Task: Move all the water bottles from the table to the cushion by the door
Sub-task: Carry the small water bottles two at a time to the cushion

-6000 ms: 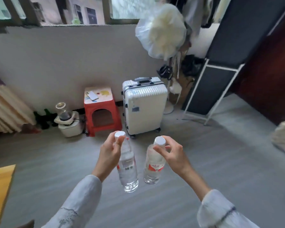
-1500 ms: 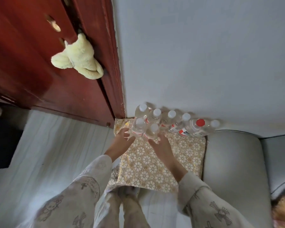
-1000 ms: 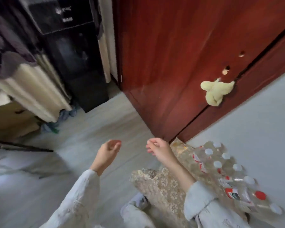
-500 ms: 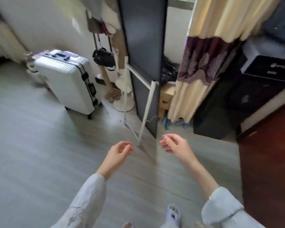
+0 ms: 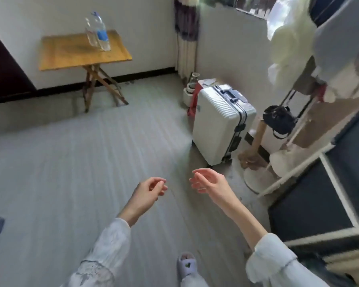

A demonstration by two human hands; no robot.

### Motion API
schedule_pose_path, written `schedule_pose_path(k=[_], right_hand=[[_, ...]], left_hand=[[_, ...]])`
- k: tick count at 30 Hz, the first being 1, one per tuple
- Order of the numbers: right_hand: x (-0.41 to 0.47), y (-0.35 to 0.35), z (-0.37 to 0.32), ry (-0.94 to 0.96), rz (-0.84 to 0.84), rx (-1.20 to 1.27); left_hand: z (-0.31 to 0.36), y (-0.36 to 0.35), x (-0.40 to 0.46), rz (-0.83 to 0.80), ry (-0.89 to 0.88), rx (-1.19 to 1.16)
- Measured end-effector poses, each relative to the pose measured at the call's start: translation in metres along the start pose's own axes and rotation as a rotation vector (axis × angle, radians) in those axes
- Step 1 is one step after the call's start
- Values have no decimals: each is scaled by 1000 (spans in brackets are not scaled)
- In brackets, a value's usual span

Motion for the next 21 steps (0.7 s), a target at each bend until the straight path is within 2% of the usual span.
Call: schedule_pose_path(k=[8, 14, 21], right_hand=[[161, -30, -81, 61, -198, -74], [273, -85, -126, 57, -317, -100], [432, -162, -172, 45, -338, -123]], left_hand=[[46, 71, 109, 192, 4, -55], [55, 153, 195, 343, 25, -115], [46, 255, 336, 369, 65, -134]])
Point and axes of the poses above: each hand's wrist, its own x-axis towards the middle knuckle, its own y-axis out of the back of the hand, z = x × y, the point moved 8 cm from there along x, towards the middle knuckle, and after that the axes turned 3 degrees about -y, right-handed, at the moved point
